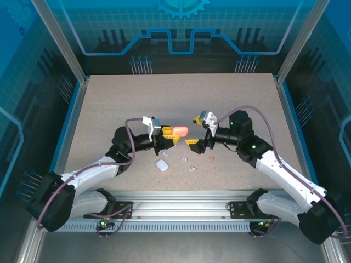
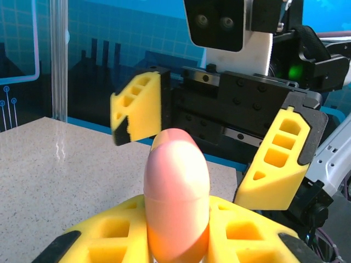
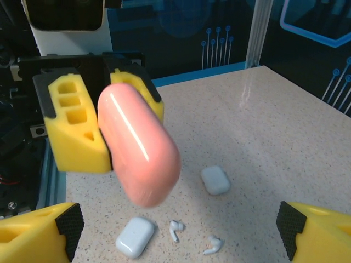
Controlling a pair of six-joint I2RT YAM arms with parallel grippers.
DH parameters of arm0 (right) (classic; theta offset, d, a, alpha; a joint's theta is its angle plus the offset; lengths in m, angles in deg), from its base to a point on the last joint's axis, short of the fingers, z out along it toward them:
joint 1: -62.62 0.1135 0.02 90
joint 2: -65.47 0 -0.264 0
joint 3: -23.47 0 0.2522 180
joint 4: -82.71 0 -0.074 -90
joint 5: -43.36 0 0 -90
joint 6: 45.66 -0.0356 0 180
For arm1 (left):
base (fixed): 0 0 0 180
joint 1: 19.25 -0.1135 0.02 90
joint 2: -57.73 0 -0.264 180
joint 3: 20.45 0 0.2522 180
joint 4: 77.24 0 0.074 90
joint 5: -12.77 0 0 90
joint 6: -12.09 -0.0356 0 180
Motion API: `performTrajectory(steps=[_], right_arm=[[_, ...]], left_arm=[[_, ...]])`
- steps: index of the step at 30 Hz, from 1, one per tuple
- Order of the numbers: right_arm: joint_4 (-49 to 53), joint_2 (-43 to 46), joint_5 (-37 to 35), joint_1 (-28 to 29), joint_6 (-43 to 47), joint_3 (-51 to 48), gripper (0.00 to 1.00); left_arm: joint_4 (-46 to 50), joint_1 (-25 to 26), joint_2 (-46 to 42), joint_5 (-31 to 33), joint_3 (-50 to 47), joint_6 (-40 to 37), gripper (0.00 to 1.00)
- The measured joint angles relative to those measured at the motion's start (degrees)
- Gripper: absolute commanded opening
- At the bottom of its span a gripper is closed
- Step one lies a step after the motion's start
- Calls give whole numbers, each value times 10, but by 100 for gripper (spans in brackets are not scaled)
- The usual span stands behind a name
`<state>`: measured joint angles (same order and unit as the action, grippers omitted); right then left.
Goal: Insert wireless bluetooth earbuds into charging case
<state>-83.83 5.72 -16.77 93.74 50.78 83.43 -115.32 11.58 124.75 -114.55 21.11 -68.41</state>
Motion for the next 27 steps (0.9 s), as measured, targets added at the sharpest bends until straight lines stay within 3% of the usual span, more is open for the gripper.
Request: performTrajectory(steps=[27], right_arm=[[21, -47, -13, 8, 37, 75, 80]], left_arm=[[14, 1, -4, 1, 0, -26, 0]])
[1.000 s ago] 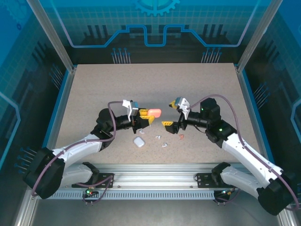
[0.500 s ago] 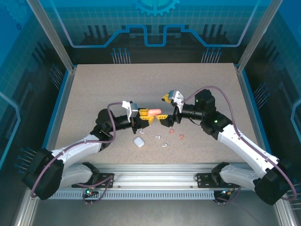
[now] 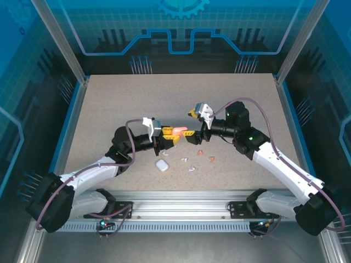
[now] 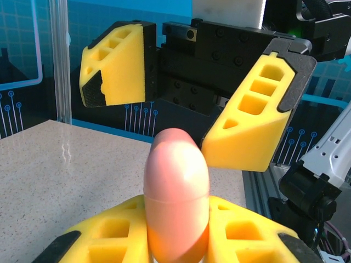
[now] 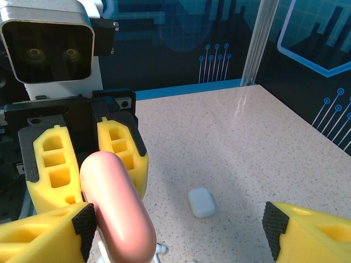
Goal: Insert wireless bluetooth earbuds into charging case
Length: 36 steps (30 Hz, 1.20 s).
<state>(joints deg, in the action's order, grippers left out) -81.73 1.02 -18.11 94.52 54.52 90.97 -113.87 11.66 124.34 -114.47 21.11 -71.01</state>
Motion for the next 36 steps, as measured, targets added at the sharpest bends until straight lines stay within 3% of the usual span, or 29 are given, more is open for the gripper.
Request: performTrajectory(steps=[26, 31, 36], right_arm=[[29, -11, -30, -21, -50, 42, 85], [105, 22, -91, -24, -99, 75, 86], [228, 57, -217, -30, -192, 82, 86]], left_arm=[[21, 0, -2, 2, 0, -15, 0], [21, 0, -20, 17, -10, -35, 0], [27, 0, -39, 24, -14, -61, 0]])
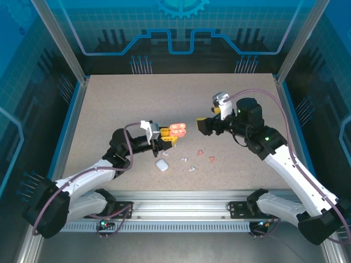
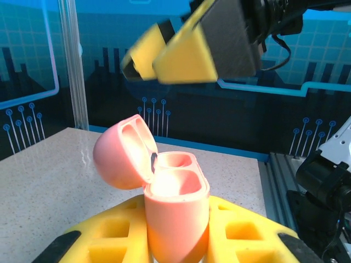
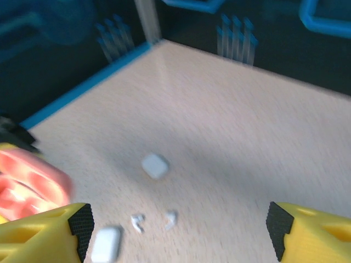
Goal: Insert wireless bluetooth earbuds into charging case
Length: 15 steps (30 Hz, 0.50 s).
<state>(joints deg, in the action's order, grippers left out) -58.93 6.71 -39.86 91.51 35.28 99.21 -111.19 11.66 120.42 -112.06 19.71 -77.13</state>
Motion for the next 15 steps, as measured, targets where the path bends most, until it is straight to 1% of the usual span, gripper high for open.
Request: performTrajectory(steps=[3, 8, 10, 15], right_arm=[[55, 12, -49, -1, -51, -22, 85], [131, 15, -92, -1, -140, -88, 85], [162, -2, -101, -1, -171, -97, 84], [213, -86, -109, -1, -234, -97, 83]], left_arm=[[3, 0, -13, 2, 0, -12, 0], [10, 0, -40, 5, 0, -27, 0], [12, 0, -50, 6, -1, -30, 0], [19, 0, -72, 6, -2, -42, 0]])
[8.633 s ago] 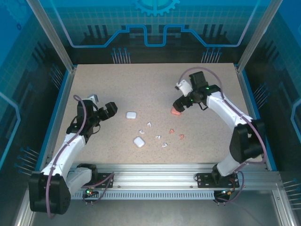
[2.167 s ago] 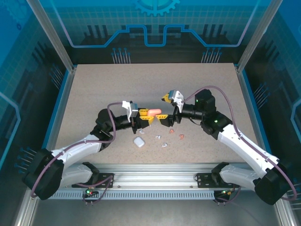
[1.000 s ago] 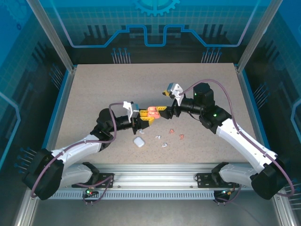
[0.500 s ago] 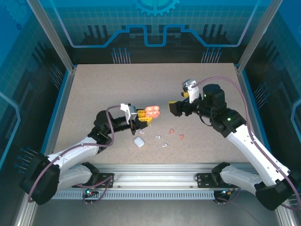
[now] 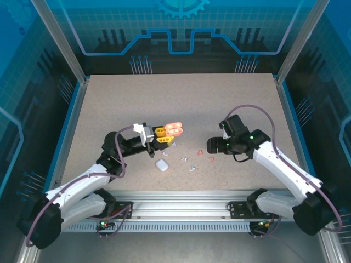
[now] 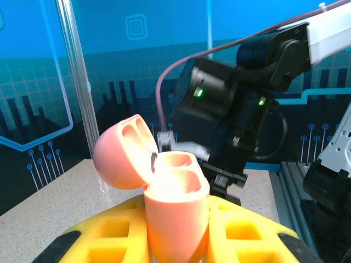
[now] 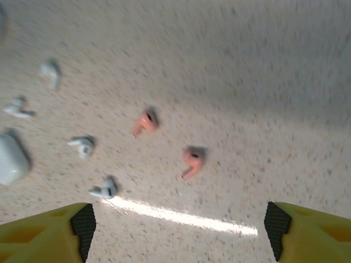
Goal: Insert wireless bluetooth earbuds into charging case
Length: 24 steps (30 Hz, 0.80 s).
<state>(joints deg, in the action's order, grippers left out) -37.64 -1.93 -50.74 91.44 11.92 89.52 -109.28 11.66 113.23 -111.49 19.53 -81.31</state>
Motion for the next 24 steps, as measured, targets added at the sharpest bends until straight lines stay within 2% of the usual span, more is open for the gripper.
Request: performTrajectory(steps=[5, 12, 24], right_arm=[[8, -82, 0, 1, -26, 0, 73], [-17, -177, -1, 15, -47, 2, 64], [-54, -259, 0, 30, -63, 11, 52]], left_arm=[[6, 0, -7, 0, -3, -2, 0], [6, 0, -14, 0, -10, -11, 0], [6, 0, -17, 0, -10, -11, 0]])
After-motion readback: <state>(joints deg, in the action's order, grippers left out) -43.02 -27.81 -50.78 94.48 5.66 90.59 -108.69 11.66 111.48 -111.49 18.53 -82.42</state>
